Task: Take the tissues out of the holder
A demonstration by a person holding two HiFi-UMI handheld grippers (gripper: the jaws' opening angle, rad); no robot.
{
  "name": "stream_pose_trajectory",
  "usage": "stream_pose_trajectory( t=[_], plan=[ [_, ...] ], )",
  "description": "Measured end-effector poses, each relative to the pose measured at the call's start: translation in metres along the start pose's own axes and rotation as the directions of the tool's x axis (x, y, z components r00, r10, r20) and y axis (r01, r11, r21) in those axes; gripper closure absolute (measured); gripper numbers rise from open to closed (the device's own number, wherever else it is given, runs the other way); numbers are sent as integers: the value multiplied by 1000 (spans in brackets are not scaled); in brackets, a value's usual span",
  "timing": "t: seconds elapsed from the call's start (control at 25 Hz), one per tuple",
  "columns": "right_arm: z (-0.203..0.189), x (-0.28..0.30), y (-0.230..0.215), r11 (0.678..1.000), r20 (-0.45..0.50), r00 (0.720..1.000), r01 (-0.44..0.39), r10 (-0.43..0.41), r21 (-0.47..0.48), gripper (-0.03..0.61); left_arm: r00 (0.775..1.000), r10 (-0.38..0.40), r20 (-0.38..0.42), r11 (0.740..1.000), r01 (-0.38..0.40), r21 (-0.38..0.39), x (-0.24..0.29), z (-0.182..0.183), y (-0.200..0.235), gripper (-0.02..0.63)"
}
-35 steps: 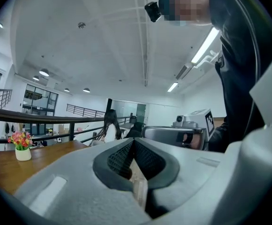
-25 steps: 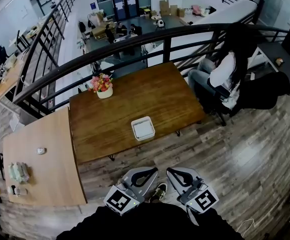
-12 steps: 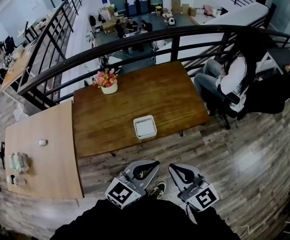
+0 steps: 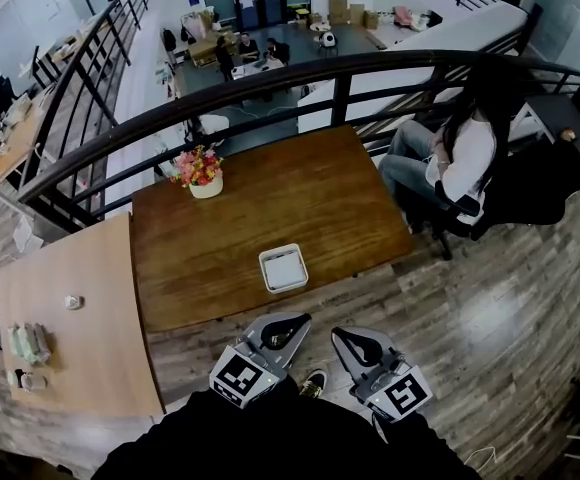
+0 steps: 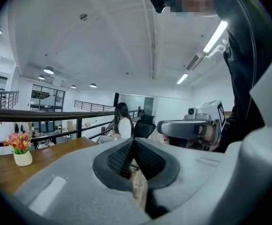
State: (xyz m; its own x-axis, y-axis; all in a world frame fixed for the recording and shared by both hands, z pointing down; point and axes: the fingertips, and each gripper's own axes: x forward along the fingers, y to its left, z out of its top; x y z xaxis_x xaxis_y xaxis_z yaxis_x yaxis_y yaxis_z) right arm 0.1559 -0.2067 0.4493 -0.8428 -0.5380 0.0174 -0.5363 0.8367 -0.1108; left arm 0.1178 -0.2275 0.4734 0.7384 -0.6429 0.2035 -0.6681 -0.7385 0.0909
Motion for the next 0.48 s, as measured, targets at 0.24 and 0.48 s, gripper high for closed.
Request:
stream_pose_trajectory(
  t=[0.24,0.48],
  plan=[
    [-11,41,-25,1000,-37,999,6,-6,8,577,1000,-29,8,1000,29,10,22,3,40,618],
    [-19,90,-51,1000,-78,997,27,-27,4,577,999,-6,-48,1000,7,19,35,-20,104,618]
  ],
)
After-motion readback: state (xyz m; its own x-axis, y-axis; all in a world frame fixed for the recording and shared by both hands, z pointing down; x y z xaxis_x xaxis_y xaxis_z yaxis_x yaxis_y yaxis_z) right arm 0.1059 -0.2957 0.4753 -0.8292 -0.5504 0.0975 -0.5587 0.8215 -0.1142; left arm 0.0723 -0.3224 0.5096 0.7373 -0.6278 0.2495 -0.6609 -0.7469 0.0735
